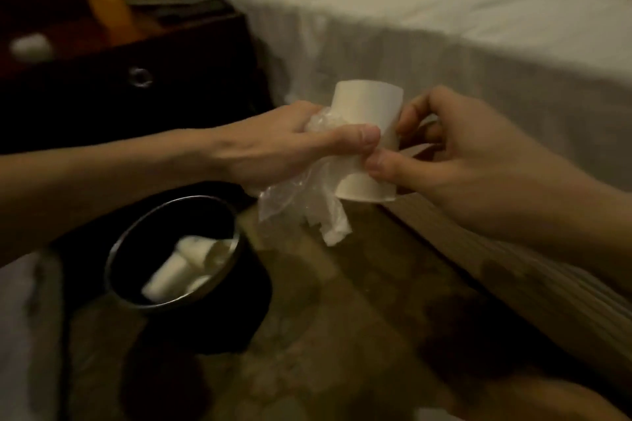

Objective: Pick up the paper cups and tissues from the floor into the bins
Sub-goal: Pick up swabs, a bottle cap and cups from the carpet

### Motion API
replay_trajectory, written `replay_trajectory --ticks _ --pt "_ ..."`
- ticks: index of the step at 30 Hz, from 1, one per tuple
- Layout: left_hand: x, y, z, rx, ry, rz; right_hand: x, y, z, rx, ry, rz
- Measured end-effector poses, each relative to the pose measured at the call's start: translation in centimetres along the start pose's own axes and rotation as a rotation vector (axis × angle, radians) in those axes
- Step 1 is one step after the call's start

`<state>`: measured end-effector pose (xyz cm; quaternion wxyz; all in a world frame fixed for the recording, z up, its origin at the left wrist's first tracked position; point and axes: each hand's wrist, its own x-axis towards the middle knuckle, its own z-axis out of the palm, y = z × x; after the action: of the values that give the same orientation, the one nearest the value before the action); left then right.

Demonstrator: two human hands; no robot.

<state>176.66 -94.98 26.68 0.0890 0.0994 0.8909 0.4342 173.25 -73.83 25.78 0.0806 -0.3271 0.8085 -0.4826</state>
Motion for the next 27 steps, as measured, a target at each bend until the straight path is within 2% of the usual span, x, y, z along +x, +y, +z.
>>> replay_trajectory --ticks 6,11,15,17,21,24,27 --pt "-10.8 -11.8 -5.6 -0.053 0.179 -0.215 6.7 -1.9 15.5 0.013 -0.225 -0.144" --pt "-13.4 -20.6 -4.6 0.041 0.254 -0.344 9.0 1.3 24.7 0.040 -0.358 -0.084" --pt "-11.8 -25.3 -2.9 0.187 0.238 -0.441 10.4 5.0 27.4 -0.093 -0.375 -0.050" --pt "-11.1 -27.4 -1.9 0.200 0.227 -0.504 10.6 7.1 27.9 -0.247 -0.388 -0.066" --pt "-11.4 -30.3 -0.6 0.167 0.030 -0.689 10.6 9.0 28.6 -0.586 -0.448 -0.186" --pt "-11.1 -31.1 -1.1 0.340 -0.054 -0.736 10.9 9.3 28.8 -0.621 -0.527 -0.211" --pt "-10.4 -30.8 -1.8 0.535 -0.002 -0.649 10.6 9.6 28.1 -0.538 -0.540 -0.223"
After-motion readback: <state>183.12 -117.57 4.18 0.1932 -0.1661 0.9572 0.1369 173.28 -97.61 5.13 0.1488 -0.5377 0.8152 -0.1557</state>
